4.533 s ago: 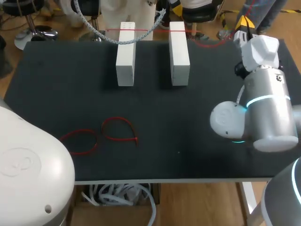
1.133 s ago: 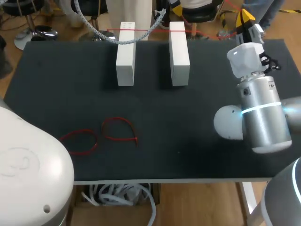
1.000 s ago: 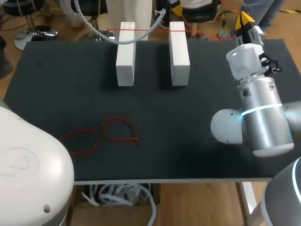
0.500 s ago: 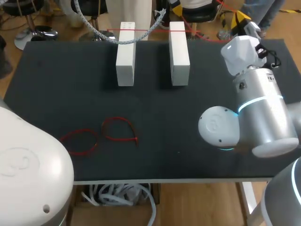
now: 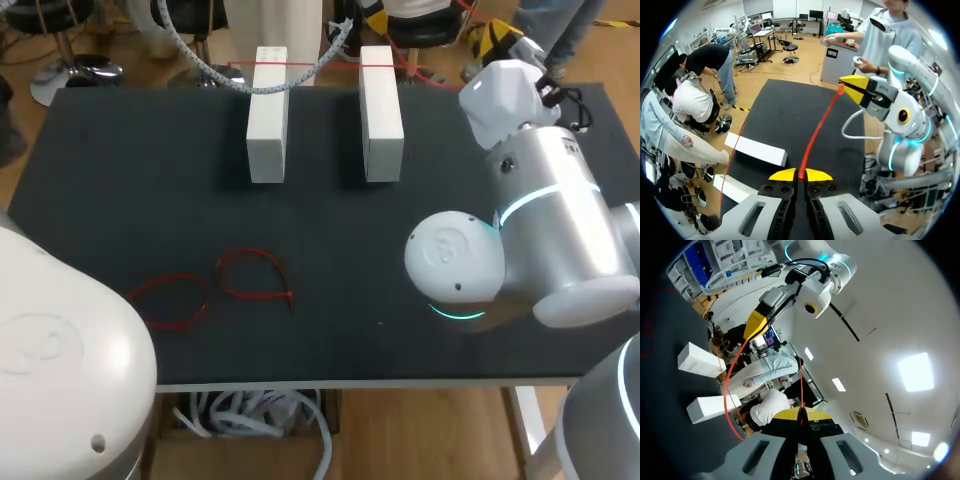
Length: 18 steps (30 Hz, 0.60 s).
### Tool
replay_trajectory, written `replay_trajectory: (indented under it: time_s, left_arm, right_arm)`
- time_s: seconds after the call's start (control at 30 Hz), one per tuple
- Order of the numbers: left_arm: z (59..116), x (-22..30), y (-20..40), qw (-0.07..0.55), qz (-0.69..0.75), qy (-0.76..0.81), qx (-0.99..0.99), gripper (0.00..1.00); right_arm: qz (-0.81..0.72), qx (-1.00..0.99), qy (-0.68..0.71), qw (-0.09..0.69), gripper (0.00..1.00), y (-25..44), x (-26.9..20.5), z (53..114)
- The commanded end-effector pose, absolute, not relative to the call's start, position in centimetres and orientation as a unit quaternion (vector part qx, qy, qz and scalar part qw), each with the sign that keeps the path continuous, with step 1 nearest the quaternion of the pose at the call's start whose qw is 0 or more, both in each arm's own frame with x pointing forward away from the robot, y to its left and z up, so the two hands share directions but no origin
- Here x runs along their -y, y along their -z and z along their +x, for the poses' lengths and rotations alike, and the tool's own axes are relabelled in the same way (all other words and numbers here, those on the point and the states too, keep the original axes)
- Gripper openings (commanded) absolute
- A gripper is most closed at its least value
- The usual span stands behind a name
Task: Grab the tape and strap the tape.
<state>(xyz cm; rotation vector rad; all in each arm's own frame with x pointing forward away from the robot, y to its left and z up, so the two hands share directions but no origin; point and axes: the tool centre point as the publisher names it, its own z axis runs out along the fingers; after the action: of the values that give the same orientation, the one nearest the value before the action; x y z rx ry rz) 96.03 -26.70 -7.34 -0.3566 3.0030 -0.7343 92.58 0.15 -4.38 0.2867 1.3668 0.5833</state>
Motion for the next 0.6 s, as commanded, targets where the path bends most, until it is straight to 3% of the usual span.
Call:
replay_trajectory:
  time_s: [0.03, 0.27, 0.6]
  left_arm:
    - [96.1, 26.8, 7.2, 0.014, -0.116, 0.233, -0.965, 0.00]
    - [96.1, 26.8, 7.2, 0.014, -0.116, 0.233, -0.965, 0.00]
    - [96.1, 26.8, 7.2, 0.014, -0.116, 0.233, -0.965, 0.00]
  right_arm:
    - [0.163, -0.628, -0.277, 0.709, 0.00, 3.1, -0.6, 92.4]
    - [0.209, -0.596, -0.428, 0.647, 0.00, 0.9, -0.6, 90.2]
    - [0.209, -0.596, -0.428, 0.647, 0.00, 0.9, -0.6, 90.2]
